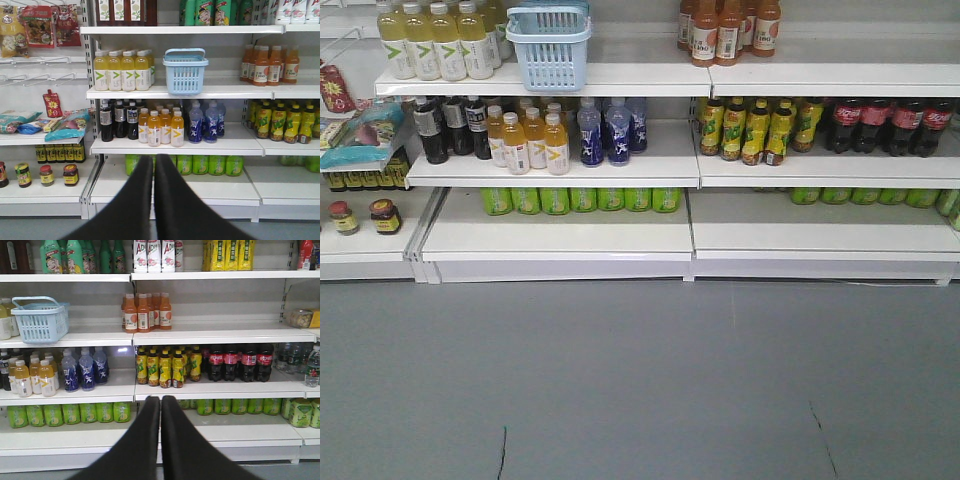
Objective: Place coke in basket with both arms
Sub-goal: 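Drive the base toward the shelf holding the light-blue basket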
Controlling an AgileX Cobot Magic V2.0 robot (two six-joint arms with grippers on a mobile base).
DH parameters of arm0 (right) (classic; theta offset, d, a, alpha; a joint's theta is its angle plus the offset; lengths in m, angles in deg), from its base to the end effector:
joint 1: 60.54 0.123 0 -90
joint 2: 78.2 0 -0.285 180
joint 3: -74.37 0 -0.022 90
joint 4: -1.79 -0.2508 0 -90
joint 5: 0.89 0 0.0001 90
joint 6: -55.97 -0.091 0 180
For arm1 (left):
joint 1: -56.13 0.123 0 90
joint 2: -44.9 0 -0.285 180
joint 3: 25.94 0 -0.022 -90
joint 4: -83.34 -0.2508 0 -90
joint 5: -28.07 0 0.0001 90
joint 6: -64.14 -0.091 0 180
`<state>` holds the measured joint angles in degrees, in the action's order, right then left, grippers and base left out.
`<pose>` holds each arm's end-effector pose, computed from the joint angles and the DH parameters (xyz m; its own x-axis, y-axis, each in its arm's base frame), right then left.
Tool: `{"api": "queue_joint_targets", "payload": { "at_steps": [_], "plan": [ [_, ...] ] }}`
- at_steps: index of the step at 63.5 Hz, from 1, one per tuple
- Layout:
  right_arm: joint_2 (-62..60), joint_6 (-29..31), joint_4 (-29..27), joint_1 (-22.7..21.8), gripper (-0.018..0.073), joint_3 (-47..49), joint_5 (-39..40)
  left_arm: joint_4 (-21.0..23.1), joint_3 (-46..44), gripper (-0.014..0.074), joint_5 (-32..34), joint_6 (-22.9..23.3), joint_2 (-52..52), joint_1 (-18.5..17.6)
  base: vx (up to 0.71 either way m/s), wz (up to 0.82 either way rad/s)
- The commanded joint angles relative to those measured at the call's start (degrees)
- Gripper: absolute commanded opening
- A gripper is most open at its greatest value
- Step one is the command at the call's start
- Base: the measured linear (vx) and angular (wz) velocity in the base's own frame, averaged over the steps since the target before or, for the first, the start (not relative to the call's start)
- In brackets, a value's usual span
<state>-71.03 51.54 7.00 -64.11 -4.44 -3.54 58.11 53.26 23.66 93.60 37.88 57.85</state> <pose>0.0567 -0.0039 0.2002 0.0232 -0.0150 -0.9996 0.0668 0.9977 -0.0134 0.0568 0.0047 0.1959 0.0010 -0.0749 -0.9972 -0.0629 0.9952 -0.0748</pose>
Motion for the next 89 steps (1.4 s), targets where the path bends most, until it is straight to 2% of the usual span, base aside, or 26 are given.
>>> {"api": "queue_joint_targets", "payload": {
  "at_steps": [1, 89],
  "plan": [
    [-0.7, 0.5, 0.4, -0.3, -0.0005, -0.4, 4.2, 0.1, -1.9, -0.0006, 3.5, 0.1, 0.8, 0.0, 0.0, 0.0],
    [-0.7, 0.5, 0.4, -0.3, -0.0005, -0.4, 4.2, 0.1, -1.9, -0.0006, 3.5, 0.1, 0.8, 0.0, 0.01, 0.01]
  ]
}}
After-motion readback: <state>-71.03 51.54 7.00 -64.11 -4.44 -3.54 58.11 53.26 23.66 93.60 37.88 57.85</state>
